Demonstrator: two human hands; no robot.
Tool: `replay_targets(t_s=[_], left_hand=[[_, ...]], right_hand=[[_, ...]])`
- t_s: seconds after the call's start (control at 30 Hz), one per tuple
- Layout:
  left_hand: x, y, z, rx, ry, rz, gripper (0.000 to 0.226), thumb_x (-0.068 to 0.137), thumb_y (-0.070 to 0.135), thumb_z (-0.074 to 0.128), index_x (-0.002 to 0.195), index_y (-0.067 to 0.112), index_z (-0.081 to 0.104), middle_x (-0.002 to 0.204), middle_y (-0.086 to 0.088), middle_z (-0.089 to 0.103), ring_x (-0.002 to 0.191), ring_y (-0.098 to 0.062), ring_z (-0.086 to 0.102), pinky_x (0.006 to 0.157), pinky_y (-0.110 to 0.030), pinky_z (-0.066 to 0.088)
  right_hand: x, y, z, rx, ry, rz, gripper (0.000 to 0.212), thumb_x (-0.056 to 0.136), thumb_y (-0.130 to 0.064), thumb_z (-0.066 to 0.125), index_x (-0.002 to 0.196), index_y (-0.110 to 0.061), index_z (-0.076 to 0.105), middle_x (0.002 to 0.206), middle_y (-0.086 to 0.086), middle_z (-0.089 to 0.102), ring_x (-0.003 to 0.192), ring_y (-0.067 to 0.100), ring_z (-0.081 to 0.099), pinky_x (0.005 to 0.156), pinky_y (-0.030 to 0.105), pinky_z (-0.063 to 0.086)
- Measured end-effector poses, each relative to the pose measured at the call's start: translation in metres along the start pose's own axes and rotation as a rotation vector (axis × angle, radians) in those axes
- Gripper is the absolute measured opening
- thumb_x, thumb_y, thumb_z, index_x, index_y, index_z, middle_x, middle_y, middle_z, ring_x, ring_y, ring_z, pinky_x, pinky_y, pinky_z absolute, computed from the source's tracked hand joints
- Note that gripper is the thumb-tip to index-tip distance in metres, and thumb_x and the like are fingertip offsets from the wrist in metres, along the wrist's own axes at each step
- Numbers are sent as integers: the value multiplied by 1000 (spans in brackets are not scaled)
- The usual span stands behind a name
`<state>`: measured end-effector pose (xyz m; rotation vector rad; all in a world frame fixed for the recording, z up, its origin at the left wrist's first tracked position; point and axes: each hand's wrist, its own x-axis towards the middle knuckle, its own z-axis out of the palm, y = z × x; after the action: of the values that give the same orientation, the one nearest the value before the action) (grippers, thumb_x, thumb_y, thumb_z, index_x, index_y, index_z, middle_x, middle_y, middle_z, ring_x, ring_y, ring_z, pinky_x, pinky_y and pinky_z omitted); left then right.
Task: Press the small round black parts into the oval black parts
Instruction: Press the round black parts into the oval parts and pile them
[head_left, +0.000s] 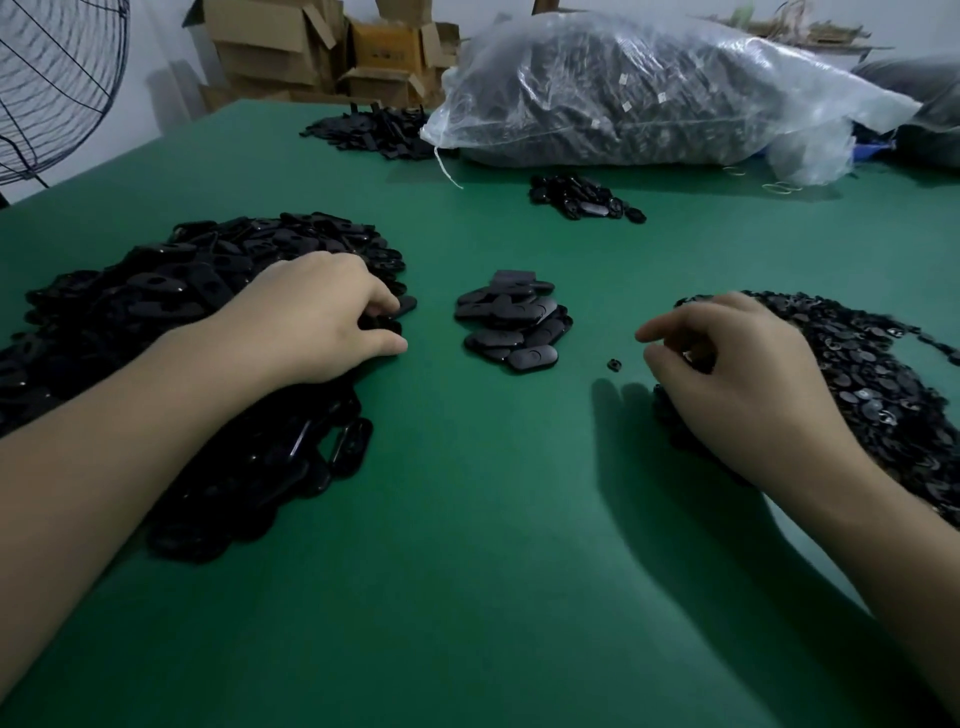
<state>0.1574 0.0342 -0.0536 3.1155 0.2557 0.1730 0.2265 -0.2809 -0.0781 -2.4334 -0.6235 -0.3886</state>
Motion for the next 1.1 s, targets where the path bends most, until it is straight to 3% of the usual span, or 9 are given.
replay_targets(t_s=[0.13,0.27,0.43,0.57,0.67,0.8,0.87,1.0,1.1], left_hand=[[-1,3,3,24,13,-5,48,90,56,69,131,31,68,106,9,62,110,-21,61,92,-40,46],[-4,5,-1,-63,42,14,40,84,47,80,122,36,70,93,18,58,95,-14,59,88,-37,48],[-7,12,-2,-173,107,50,27,83,25,84,105,38,73,86,20,66,84,-5,65,82,-32,54],[-9,21,-12,-517,8,95,19,82,24,87,94,35,79,81,14,75,76,3,69,72,-9,51],[-19,37,-19,-842,-66,193,11,84,25,84,91,33,81,85,12,77,79,-1,71,76,-13,54],[-33,61,-3,-1019,55,208,6,88,30,79,91,35,80,68,12,51,59,-5,43,58,-15,36],[-42,71,7,-1135,41,158,5,91,28,76,92,32,79,64,8,52,55,-4,42,53,-13,35],[-59,79,22,-1338,-41,92,15,98,10,66,99,21,77,83,0,76,69,-12,71,62,-21,56],[-61,78,26,-1487,-49,96,26,102,-4,52,108,10,74,96,-7,78,86,-18,76,70,-26,61]], right_hand=[[-2,-1,2,-237,-104,-18,30,93,-45,65,117,-29,74,102,-3,57,109,24,51,94,49,47],[-2,-2,2,-327,-131,-21,38,95,-51,61,128,-35,69,109,-2,57,117,26,46,95,48,42],[-1,-4,3,-378,-140,-23,28,95,-55,58,118,-45,71,106,-4,56,113,24,43,91,45,34],[-3,-7,5,-354,-115,-38,27,92,-59,59,109,-45,74,98,-5,56,107,23,45,88,44,34],[-2,-10,9,-338,-107,-57,25,92,-58,60,107,-44,74,96,-7,57,105,22,46,88,43,35],[0,-11,13,-241,-86,-80,13,90,-50,68,95,-39,74,90,-11,59,99,19,46,82,41,34],[0,-10,12,-201,-83,-85,9,89,-46,72,90,-38,72,88,-13,59,97,18,47,82,41,35],[-2,-10,12,-142,-94,-120,7,87,-37,75,88,-33,70,85,-14,61,93,17,49,84,46,46],[-5,-15,14,49,-96,-111,9,88,-33,75,84,-32,67,81,-18,65,86,7,55,74,25,45]])
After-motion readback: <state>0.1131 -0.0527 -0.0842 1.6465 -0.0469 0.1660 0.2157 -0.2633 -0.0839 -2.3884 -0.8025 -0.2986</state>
